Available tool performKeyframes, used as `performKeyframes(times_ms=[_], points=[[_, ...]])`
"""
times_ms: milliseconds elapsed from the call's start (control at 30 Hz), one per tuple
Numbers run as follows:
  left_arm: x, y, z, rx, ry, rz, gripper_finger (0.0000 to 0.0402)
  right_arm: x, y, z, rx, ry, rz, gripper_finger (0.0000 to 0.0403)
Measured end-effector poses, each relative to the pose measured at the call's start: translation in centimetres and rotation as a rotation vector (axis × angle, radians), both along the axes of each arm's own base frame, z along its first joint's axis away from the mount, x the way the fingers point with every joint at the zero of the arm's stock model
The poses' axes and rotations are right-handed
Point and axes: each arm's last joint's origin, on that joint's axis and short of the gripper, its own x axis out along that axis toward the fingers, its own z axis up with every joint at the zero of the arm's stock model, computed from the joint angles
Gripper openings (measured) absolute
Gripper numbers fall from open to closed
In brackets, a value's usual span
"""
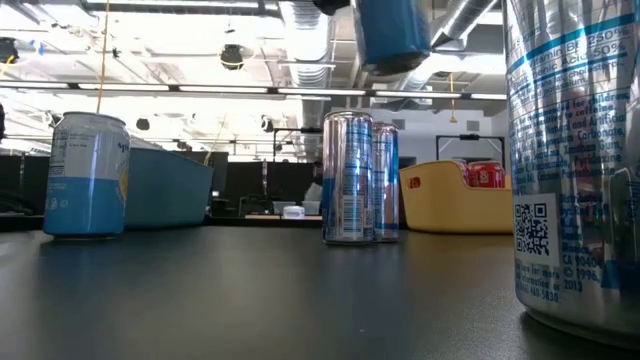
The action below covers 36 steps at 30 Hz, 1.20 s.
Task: Sort soda cans
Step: Put the top white soda can into the orange bin
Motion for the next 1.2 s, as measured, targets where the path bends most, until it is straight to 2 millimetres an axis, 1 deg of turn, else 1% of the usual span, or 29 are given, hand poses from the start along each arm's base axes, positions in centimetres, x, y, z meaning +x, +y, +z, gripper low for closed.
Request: performKeyframes(times_ms=[100, 233, 333, 467, 600, 733, 900, 1000, 1200], points=[[1.1, -0.1, -0.5, -0.035, -0.001, 0.004, 0.0276, 0.3, -0.6, 0.5, -0.043, 0.010, -0.010, 0.0340], [2.9, -0.4, -0.6, -0.035, -0.011, 0.013, 0.0276, 0.7, -1.5, 0.5, -0.045, 0.020, -0.047, 0.0340], [4.2, -0.7, -0.6, -0.040, -0.008, 0.003, 0.0276, 0.9, -2.2, 0.1, -0.028, 0.057, -0.087, 0.0340], [5.2, -0.8, -0.6, -0.021, 0.029, 0.002, 0.0276, 0.6, -2.8, -0.7, 0.006, 0.133, -0.144, 0.0340], [5.2, -0.7, -0.5, -0.019, 0.042, 0.006, 0.0276, 0.7, -2.7, -1.3, 0.058, 0.172, -0.151, 0.0340], [5.2, -0.7, -0.5, -0.034, 0.045, -0.003, 0.0276, 0.8, -2.2, -1.5, 0.058, 0.176, -0.128, 0.0340], [5.3, -0.7, -0.3, -0.040, 0.035, 0.004, 0.0288, 0.8, -1.6, -0.9, 0.040, 0.121, -0.075, 0.0340], [5.3, -0.6, 0.0, -0.046, 0.017, 0.008, 0.0288, 0.6, -1.3, -0.6, 0.029, 0.104, -0.052, 0.0341], [5.3, -0.6, -0.1, -0.043, 0.026, 0.011, 0.0288, 0.4, -1.2, -0.9, 0.012, 0.126, -0.040, 0.0349]])
